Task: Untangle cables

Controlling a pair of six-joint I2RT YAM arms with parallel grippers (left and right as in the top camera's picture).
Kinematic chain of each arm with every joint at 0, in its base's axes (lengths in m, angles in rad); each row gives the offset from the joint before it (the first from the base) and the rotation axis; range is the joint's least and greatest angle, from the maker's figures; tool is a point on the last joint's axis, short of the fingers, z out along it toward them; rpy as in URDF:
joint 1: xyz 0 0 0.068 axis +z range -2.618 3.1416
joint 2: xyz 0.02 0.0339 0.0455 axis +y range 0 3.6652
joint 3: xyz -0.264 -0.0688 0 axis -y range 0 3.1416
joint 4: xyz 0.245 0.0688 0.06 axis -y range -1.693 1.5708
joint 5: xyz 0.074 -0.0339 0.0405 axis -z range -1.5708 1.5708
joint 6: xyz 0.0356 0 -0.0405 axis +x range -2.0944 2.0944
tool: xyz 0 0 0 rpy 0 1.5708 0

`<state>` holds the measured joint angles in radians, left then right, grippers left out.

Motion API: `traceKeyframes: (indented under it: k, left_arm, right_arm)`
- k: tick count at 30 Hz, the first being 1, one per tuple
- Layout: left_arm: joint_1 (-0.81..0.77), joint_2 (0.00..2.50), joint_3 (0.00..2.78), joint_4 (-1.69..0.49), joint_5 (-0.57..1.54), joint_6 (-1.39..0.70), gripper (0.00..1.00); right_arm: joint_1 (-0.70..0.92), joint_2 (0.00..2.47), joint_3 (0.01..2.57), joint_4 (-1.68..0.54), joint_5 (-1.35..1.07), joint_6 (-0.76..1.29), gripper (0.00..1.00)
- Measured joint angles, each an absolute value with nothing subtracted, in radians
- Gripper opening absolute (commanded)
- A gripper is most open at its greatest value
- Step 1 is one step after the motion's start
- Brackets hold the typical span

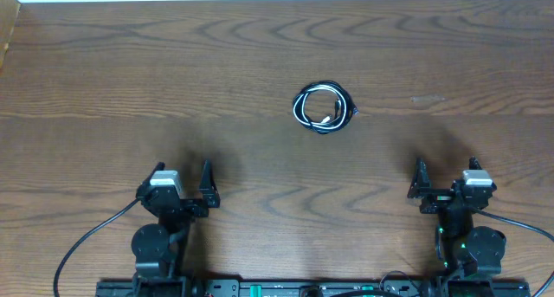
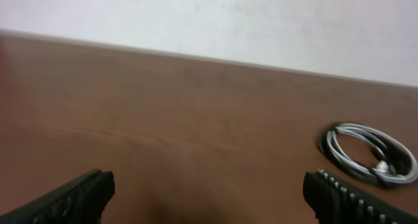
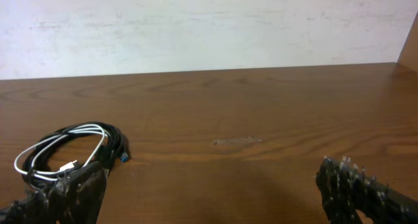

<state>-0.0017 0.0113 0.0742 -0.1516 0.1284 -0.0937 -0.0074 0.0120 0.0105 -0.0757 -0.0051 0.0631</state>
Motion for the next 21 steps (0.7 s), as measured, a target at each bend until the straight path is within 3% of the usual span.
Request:
traceKeyframes:
  k: [21]
  left_arm:
    - [-0.002,0.118,0.767,-0.714,0.212,-0.086,0.98]
  right_arm:
    - [-0.007,0.012,0.010,-0.075,-0.005,0.063,0.99]
